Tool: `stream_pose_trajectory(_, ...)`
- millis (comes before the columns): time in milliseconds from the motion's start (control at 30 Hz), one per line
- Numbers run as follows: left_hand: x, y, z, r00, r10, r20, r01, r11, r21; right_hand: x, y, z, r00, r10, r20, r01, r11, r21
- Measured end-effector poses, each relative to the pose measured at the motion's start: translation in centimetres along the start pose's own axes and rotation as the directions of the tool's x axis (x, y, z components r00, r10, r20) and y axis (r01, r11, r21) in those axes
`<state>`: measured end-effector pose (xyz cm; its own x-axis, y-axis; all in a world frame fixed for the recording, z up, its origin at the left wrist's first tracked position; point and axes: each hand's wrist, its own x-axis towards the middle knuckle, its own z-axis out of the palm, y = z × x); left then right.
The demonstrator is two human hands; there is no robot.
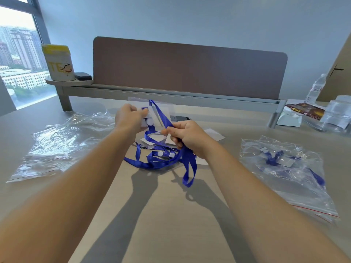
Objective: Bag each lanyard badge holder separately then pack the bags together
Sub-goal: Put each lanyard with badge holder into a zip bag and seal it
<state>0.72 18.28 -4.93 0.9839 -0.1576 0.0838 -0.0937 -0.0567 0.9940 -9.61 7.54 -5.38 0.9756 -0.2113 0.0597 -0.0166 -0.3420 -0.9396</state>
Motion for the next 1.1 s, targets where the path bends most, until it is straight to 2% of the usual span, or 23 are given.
stream_pose_trajectory(67,0.0,0.5,-0.1,0.99,-0.144,0.009,0.142,0.958,-0.248,-0.1,0.3,0.2,0.996,0.046,0.073,-0.047,0.999,0.023)
stream_pose_trajectory(133,0.0,1.0,-0.5,0.969,-0.237,0.07,0.245,0.877,-0.413,-0.2,0.7,0.2,0.987,0.094,0.126,-0.104,0.992,0.076)
stream_pose_trajectory(233,-0.5,1.2,-1.3,0.956,-0.219,0.196,0.291,0.8,-0.525,-0.2,1.4,-0.1,0.977,0.138,0.16,-0.158,0.98,0.12)
stream_pose_trajectory(300,-0.8,1.1,-2.3,0.943,-0.15,0.298,0.293,0.801,-0.522,0.0,2.1,-0.4,0.974,0.152,0.168,-0.171,0.979,0.108)
stream_pose_trajectory(400,-0.9,1.1,-3.6,0.857,-0.098,0.506,0.296,0.897,-0.328,0.2,3.1,-1.2,0.974,0.176,0.145,-0.196,0.972,0.13)
stream_pose_trajectory(500,-0.6,1.1,-4.4,0.761,-0.163,0.628,0.225,0.974,-0.02,0.4,3.7,-2.0,0.969,0.211,0.125,-0.231,0.957,0.175)
stream_pose_trajectory(600,-0.3,0.7,-4.7,0.687,-0.244,0.685,0.121,0.967,0.223,0.8,3.4,-2.3,0.958,0.262,0.116,-0.277,0.95,0.143)
stream_pose_trajectory(667,-0.2,0.5,-4.4,0.662,-0.301,0.686,0.061,0.934,0.351,1.0,3.1,-2.4,0.959,0.277,0.056,-0.281,0.953,0.114)
stream_pose_trajectory(700,-0.2,0.5,-4.2,0.668,-0.323,0.671,0.029,0.912,0.409,1.1,2.8,-2.3,0.962,0.274,0.004,-0.273,0.955,0.114)
stream_pose_trajectory(767,-0.3,0.5,-3.6,0.72,-0.323,0.614,-0.053,0.857,0.513,1.2,2.1,-1.8,0.959,0.261,-0.113,-0.249,0.963,0.106)
stream_pose_trajectory(867,-0.7,0.5,-2.7,0.832,-0.231,0.505,-0.152,0.78,0.607,1.5,1.3,-0.5,0.94,0.212,-0.268,-0.196,0.977,0.085)
stream_pose_trajectory(933,-0.9,0.2,-2.3,0.889,-0.156,0.43,-0.15,0.788,0.597,1.6,0.6,0.4,0.937,0.105,-0.334,-0.102,0.994,0.026)
stream_pose_trajectory(1000,-0.9,-0.1,-2.1,0.932,-0.084,0.352,-0.12,0.846,0.52,1.6,-0.1,1.4,0.924,-0.088,-0.373,0.029,0.987,-0.159)
stream_pose_trajectory(1100,-1.0,-0.4,-2.1,0.968,-0.033,0.25,-0.05,0.947,0.318,1.0,-0.9,3.1,0.87,-0.363,-0.335,0.167,0.855,-0.492)
